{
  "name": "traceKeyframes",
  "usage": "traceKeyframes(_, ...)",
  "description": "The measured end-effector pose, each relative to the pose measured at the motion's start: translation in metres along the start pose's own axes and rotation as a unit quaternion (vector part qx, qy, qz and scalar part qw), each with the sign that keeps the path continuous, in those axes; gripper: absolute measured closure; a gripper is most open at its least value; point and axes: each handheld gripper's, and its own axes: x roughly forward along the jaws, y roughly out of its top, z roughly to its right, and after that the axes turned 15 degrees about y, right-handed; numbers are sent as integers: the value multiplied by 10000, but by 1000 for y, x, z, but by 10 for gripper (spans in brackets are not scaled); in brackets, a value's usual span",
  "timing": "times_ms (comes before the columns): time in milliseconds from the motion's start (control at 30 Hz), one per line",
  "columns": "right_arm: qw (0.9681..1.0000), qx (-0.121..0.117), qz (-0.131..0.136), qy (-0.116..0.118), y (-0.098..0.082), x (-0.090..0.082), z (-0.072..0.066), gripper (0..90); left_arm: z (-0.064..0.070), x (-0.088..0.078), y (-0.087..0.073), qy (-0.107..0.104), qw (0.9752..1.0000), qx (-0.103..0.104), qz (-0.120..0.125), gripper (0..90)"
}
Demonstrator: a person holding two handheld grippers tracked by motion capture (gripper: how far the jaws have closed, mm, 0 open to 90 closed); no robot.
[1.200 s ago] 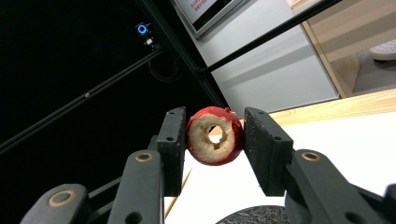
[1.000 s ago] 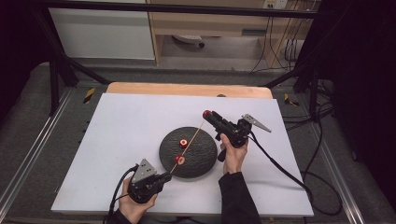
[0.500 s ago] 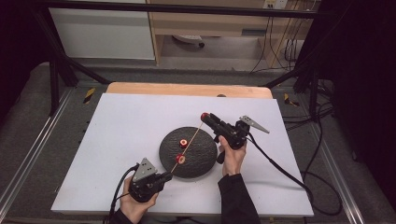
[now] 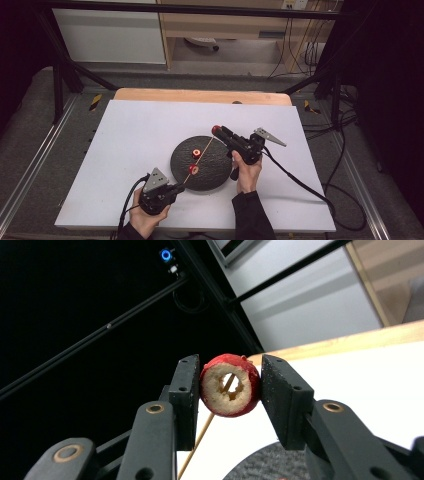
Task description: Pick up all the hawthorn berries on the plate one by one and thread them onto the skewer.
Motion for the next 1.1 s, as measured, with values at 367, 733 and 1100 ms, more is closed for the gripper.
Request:
traceKeyframes(367,9999,161,18,-16,-1,0,-2,613,2,1,-1,28,10000,42,13,884)
traceKeyframes(733,9988,481,70,32,1,0,-1,618,4,1,-3,183,9995,177,202,885)
traceKeyframes(1100,9980,619,102,16,0,2,2,621,5,-4,-4,148,9993,171,296,886)
